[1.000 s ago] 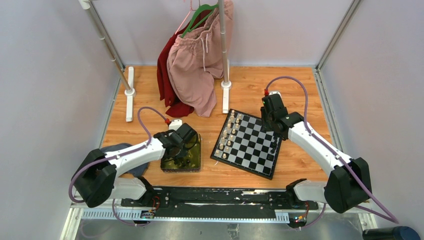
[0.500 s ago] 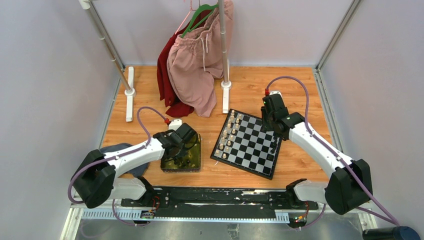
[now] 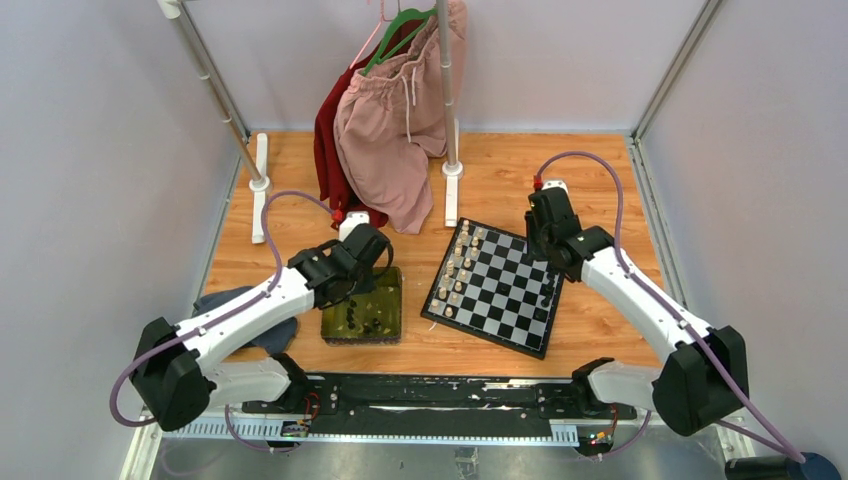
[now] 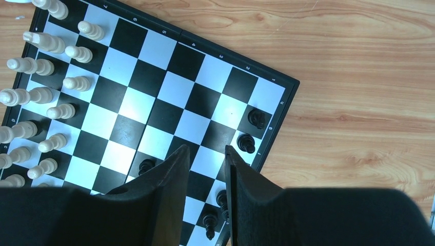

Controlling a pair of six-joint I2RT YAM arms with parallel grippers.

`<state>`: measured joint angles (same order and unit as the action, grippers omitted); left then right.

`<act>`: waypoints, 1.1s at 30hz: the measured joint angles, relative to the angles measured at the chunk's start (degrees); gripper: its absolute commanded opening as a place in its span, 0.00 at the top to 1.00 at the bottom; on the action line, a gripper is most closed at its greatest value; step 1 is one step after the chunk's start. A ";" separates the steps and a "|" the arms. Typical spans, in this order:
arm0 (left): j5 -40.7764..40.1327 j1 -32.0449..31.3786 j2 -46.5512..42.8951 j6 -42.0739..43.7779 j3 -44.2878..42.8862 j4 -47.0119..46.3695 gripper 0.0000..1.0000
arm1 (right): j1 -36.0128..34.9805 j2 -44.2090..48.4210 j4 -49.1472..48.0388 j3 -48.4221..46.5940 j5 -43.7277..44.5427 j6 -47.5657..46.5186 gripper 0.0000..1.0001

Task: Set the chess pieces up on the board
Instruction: Pick up the chess piece from the storage box, then place the chess piece on the chessboard.

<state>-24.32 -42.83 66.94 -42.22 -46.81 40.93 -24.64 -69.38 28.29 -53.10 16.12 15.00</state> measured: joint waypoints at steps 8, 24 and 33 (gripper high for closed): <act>-0.22 -6.88 4.83 8.90 -16.00 2.58 1.00 | 3.23 2.10 0.00 0.02 -0.02 0.02 0.64; 2.49 -20.59 41.05 25.27 -53.72 2.47 1.00 | 19.12 10.16 0.04 6.38 -2.64 2.05 0.65; 5.14 -21.79 56.85 27.52 -62.07 1.79 1.00 | 23.10 13.53 0.04 10.03 -4.61 4.13 0.65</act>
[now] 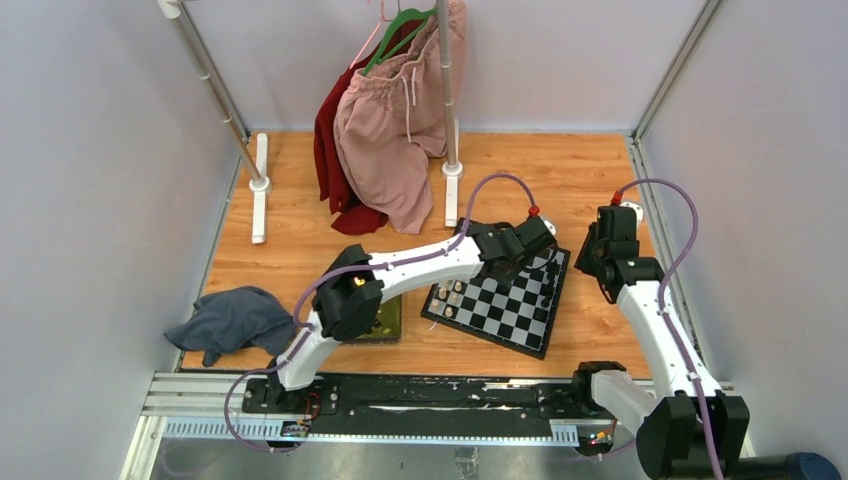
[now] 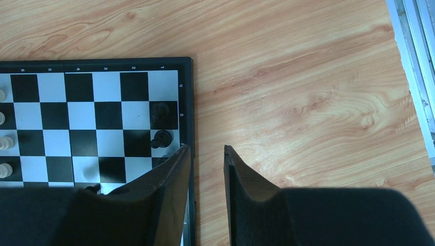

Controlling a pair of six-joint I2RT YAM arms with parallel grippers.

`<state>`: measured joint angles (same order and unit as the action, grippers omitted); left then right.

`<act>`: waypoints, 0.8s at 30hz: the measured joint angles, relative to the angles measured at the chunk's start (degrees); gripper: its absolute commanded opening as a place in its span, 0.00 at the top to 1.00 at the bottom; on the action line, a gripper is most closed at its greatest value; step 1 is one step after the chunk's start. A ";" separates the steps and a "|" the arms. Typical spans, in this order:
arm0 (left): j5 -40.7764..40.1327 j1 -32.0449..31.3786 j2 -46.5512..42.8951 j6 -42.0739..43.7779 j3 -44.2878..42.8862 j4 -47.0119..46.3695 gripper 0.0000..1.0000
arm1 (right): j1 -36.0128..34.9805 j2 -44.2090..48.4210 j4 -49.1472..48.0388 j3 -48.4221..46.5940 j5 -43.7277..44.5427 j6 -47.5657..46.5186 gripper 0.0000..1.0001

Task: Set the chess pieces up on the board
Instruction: Place the chess piece on the chessboard.

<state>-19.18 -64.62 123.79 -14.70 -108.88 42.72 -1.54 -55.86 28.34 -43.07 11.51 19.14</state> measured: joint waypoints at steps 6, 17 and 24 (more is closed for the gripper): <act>1.22 -0.13 5.09 0.90 -4.48 -0.42 1.00 | 0.07 0.52 -0.09 1.07 -0.02 0.85 0.66; 1.31 -0.13 9.55 2.60 -8.72 -2.95 1.00 | 0.09 0.55 -0.55 2.43 0.02 0.98 0.66; 2.01 -0.13 12.00 2.73 -9.42 -3.93 0.98 | 0.11 0.55 -1.66 2.51 0.02 0.98 0.66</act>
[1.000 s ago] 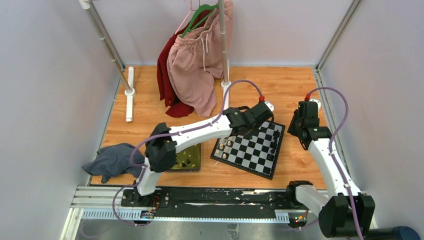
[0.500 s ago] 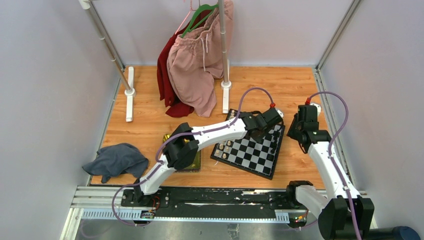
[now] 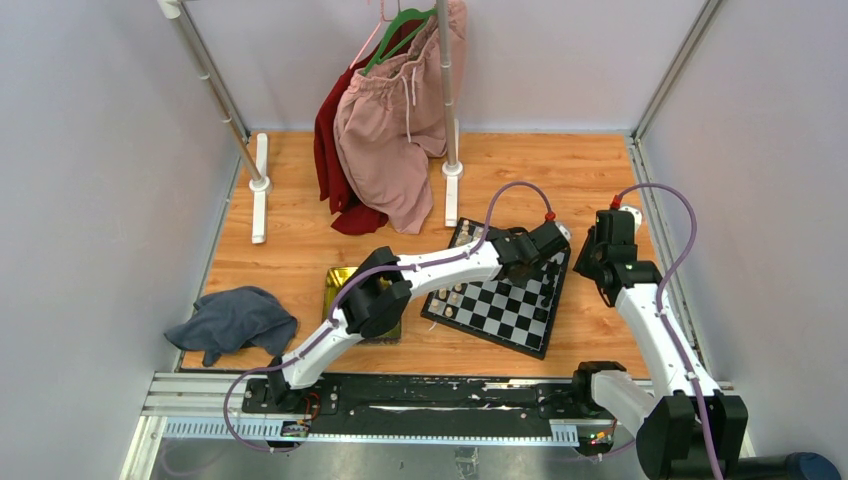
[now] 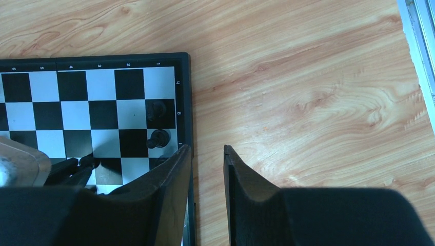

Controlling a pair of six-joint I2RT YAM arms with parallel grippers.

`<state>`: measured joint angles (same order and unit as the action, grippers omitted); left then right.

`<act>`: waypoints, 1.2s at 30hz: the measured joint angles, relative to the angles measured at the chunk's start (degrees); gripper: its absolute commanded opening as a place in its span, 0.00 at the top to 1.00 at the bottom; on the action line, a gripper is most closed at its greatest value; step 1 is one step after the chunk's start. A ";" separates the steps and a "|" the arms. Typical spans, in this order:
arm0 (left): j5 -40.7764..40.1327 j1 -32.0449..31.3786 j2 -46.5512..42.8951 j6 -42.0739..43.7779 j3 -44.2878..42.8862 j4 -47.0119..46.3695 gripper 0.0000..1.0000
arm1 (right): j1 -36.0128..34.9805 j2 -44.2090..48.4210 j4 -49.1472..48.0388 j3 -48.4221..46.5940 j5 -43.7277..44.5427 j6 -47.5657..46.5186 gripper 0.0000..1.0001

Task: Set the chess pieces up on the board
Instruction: Place the chess piece on the chessboard, then pick up the chess piece from the storage box.

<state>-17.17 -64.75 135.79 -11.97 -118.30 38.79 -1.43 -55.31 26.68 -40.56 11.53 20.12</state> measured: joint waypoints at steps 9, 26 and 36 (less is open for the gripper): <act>0.44 0.00 0.87 -0.11 -1.29 -0.96 0.70 | 0.20 -0.04 -1.22 0.68 -0.15 0.00 0.66; -4.74 0.55 -1.33 -0.28 -1.09 1.36 0.41 | 1.81 0.07 -1.66 0.87 -1.03 0.00 0.66; -11.54 3.48 -27.04 -4.24 11.34 3.45 0.39 | 1.84 0.57 -1.64 0.87 -2.58 0.00 0.67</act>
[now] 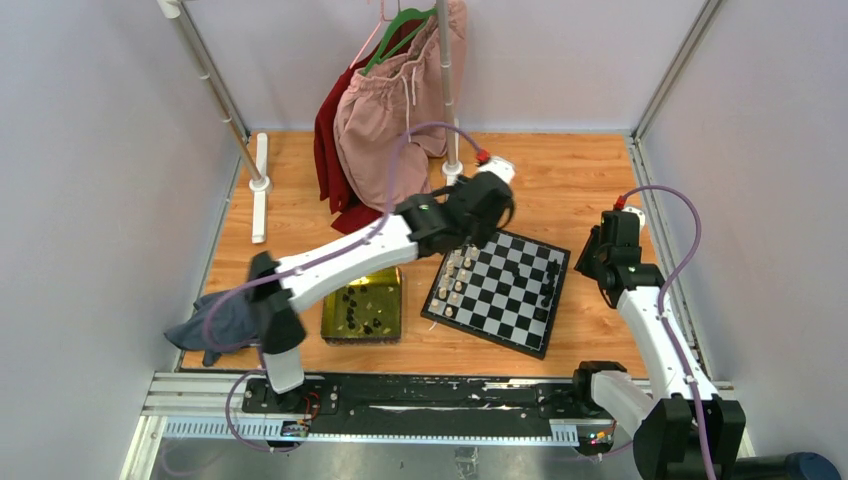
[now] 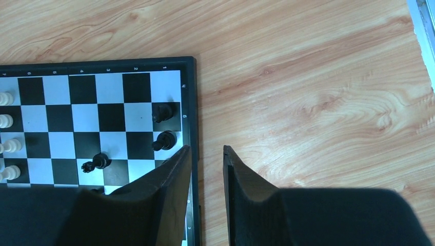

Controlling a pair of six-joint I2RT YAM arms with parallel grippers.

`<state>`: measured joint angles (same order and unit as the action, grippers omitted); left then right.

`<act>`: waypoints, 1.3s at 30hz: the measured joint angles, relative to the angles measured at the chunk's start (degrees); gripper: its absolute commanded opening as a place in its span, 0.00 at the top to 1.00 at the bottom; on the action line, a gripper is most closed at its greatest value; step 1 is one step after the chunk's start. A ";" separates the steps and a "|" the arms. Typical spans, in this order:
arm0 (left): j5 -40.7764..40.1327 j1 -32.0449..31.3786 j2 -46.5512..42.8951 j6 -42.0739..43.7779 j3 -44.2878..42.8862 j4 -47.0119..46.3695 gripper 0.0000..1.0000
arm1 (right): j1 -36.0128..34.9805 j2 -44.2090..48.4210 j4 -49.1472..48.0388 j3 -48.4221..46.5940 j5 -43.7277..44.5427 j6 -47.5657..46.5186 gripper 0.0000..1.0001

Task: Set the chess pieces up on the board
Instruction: Pick up the chess piece from the storage box.

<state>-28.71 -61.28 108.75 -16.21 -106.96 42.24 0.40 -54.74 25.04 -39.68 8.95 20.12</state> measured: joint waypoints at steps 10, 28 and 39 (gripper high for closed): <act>-3.54 12.24 -24.35 -12.61 35.36 -0.02 0.39 | -0.04 1.33 -0.04 0.00 -2.16 0.02 0.67; 4.72 24.79 -30.69 -24.55 56.35 -6.43 0.54 | -3.04 1.33 0.04 -0.02 -2.03 0.04 0.67; 8.11 25.16 -30.47 -26.01 57.92 -9.18 0.57 | -3.04 -0.04 0.00 -0.22 -1.88 0.02 0.67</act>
<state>-20.60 -36.12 78.28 -42.22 -49.04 33.06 -2.63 -54.78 25.04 -39.90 7.07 20.14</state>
